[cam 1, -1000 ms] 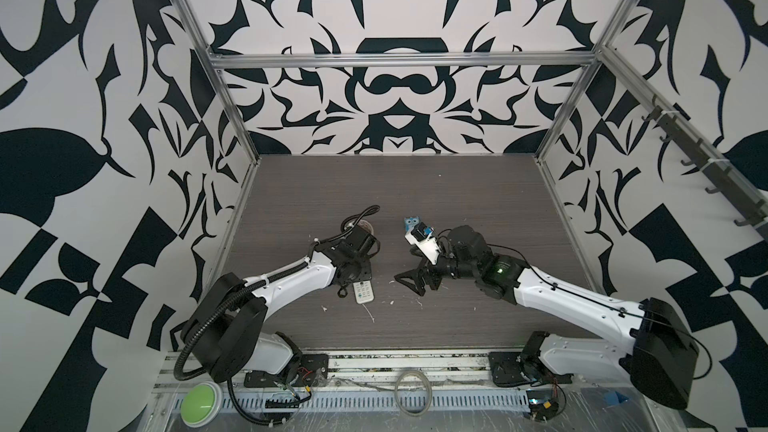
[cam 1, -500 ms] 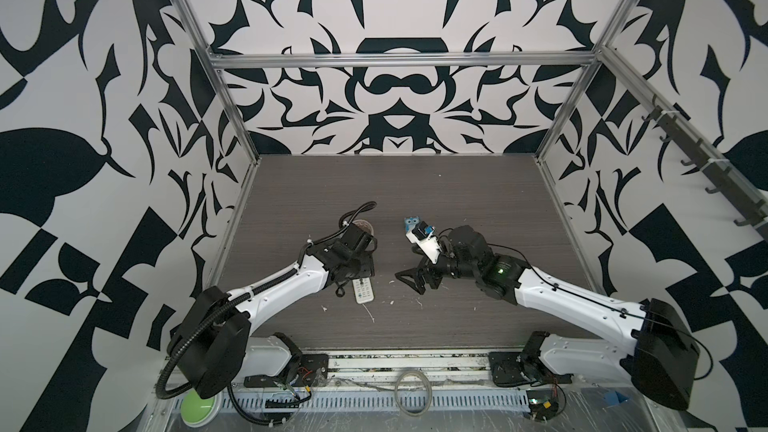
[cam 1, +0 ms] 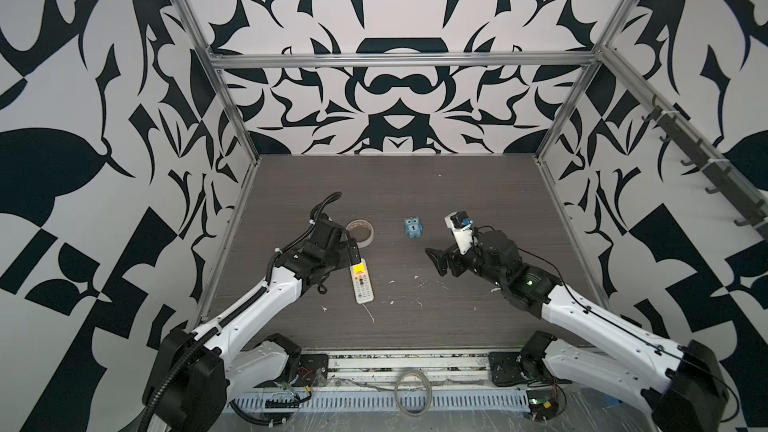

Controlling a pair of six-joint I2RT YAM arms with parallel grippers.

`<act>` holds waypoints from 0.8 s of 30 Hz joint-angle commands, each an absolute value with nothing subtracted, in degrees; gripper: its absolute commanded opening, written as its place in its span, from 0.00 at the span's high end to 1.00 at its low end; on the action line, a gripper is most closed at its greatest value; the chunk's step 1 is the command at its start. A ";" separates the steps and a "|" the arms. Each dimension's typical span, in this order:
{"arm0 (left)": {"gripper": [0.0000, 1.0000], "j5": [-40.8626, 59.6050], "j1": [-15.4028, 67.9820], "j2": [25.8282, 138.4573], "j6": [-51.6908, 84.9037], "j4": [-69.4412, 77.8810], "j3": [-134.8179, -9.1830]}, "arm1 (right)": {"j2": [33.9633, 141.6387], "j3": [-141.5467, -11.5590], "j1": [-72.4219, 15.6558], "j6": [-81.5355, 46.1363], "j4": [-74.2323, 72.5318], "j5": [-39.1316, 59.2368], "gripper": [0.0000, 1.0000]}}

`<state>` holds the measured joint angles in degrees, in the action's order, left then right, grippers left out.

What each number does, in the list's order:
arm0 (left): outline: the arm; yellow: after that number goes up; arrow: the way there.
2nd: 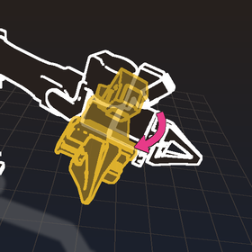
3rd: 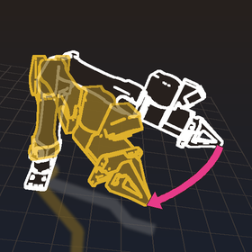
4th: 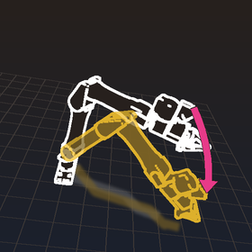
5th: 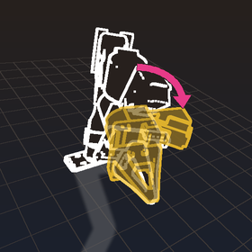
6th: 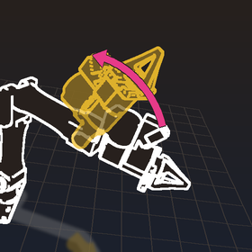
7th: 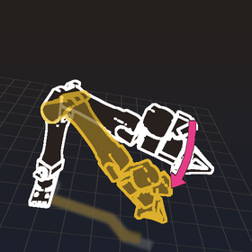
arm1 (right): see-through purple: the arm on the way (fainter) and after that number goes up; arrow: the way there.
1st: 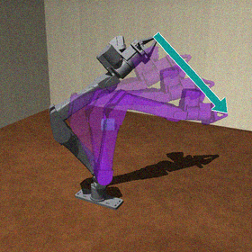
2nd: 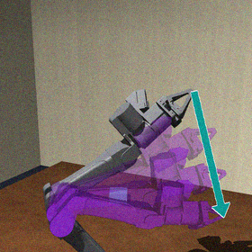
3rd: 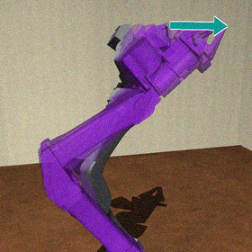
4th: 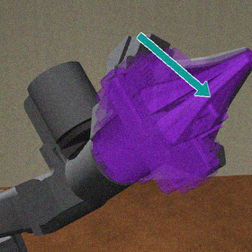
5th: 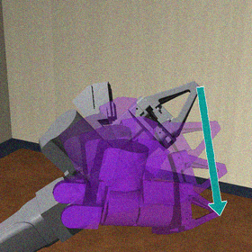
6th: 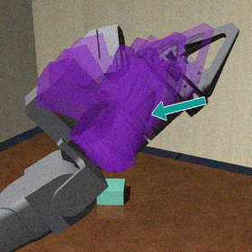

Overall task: Load the batteries into the remote control
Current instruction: 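Open the left gripper and lift it off the remote while the right arm withdraws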

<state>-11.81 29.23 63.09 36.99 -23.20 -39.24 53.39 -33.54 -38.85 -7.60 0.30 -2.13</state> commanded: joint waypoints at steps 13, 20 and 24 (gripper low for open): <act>0.01 -29.24 18.29 61.51 30.43 -13.54 -37.17 | 52.56 -25.95 -25.83 -10.21 -7.43 -22.14 0.00; 0.00 -38.55 17.73 63.83 29.99 -11.11 -36.56 | 53.75 -23.66 -24.46 -10.63 -12.53 -33.17 0.01; 0.01 -46.97 17.25 64.90 28.33 -7.93 -35.33 | 55.27 -20.25 -24.34 -11.00 -19.47 -40.03 0.00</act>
